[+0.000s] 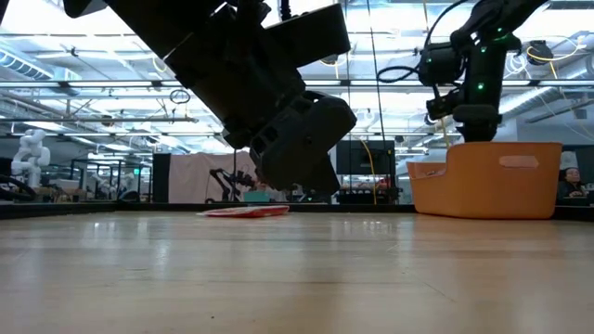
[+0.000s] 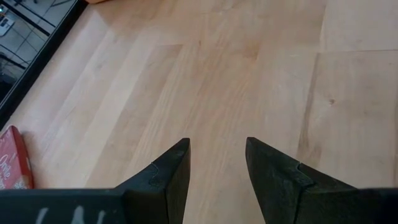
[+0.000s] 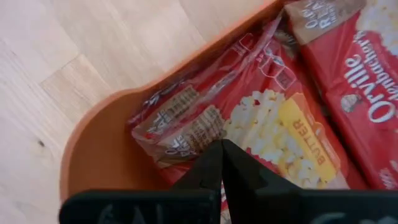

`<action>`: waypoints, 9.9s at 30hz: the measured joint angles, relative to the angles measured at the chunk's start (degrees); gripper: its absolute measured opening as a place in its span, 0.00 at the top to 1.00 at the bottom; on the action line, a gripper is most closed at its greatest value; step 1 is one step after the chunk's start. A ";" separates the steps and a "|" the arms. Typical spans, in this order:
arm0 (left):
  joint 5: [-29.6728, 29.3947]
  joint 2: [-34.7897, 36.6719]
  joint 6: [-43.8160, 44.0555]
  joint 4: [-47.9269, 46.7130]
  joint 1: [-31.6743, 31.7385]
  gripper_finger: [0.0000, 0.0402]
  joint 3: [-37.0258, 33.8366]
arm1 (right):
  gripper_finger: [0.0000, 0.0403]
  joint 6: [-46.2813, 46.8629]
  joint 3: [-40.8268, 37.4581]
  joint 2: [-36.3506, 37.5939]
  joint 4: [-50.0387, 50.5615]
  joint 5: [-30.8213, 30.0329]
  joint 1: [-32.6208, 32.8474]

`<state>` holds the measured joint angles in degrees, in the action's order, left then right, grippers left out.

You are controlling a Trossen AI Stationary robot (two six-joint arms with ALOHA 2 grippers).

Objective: Sort popcorn bags into baskets
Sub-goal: Put the red popcorn bag into the orange container

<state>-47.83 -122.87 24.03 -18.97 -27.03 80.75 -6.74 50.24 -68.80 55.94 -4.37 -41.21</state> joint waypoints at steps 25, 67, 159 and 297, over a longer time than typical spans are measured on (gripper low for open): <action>-1.55 2.76 0.12 -5.04 -0.01 0.60 -0.04 | 1.00 31.93 -2.34 27.14 -11.18 -5.28 36.63; -0.39 7.80 13.37 -24.46 26.12 0.35 -0.90 | 1.00 18.01 -13.23 -5.46 -57.65 -42.17 76.19; 5.18 7.56 -1.01 0.41 -0.92 0.99 -10.03 | 0.74 6.87 -0.26 -24.13 -53.18 -35.39 74.25; 2.67 11.47 -16.67 14.83 0.63 0.64 -9.92 | 0.94 -58.69 -0.93 22.87 -22.06 -43.56 14.83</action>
<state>-45.17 -111.39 7.36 -4.14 -26.40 70.83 -65.43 49.30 -45.93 33.88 -47.93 -26.38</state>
